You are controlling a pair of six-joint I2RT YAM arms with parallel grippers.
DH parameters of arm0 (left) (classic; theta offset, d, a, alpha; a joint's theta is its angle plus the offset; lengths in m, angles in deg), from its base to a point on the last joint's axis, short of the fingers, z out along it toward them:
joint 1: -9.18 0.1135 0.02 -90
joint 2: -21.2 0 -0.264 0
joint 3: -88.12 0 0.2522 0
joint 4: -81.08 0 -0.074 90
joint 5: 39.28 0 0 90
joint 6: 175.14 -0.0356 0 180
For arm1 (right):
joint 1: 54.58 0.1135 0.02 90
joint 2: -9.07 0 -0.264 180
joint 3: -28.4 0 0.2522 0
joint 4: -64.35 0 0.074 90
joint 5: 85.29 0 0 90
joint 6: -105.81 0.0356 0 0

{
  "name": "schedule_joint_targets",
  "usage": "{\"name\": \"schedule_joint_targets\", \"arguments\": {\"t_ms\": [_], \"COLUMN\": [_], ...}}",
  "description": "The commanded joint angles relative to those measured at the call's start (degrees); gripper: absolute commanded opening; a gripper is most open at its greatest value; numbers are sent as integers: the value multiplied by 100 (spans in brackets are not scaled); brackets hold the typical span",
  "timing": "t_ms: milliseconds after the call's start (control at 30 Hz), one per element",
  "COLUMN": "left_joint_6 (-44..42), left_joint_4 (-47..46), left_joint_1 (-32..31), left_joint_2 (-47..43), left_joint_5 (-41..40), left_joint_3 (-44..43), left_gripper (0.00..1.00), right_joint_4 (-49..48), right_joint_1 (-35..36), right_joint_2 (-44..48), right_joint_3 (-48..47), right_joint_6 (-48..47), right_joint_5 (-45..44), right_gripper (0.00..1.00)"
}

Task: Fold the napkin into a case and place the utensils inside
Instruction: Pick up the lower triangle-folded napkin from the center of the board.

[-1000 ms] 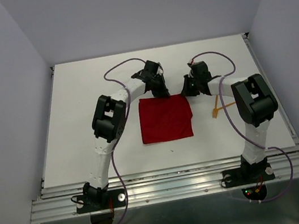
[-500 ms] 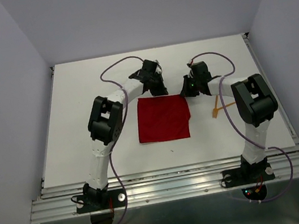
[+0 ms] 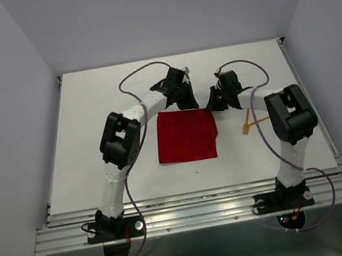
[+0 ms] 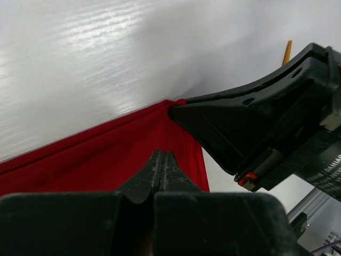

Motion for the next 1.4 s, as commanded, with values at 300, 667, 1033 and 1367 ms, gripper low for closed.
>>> {"name": "schedule_joint_targets", "arguments": {"t_ms": [300, 667, 1033, 1367], "left_joint_6": [-197, -171, -127, -74], "left_joint_4": [58, -109, -136, -180], "left_joint_1": [-33, -24, 20, 46], "left_joint_2": [642, 607, 563, 457], "left_joint_5": [-128, -163, -216, -216], "left_joint_3": [-181, 232, 338, 434], "left_gripper": [0, 0, 0, 0], "right_joint_4": [-133, -370, -449, -651], "right_joint_1": [-15, 38, 266, 504], "right_joint_2": [208, 577, 648, 200], "right_joint_3": [52, 131, -176, -370], "right_joint_6": [47, 354, 653, 996], "right_joint_5": [153, 707, 909, 769], "right_gripper": [8, 1, 1, 1]}}
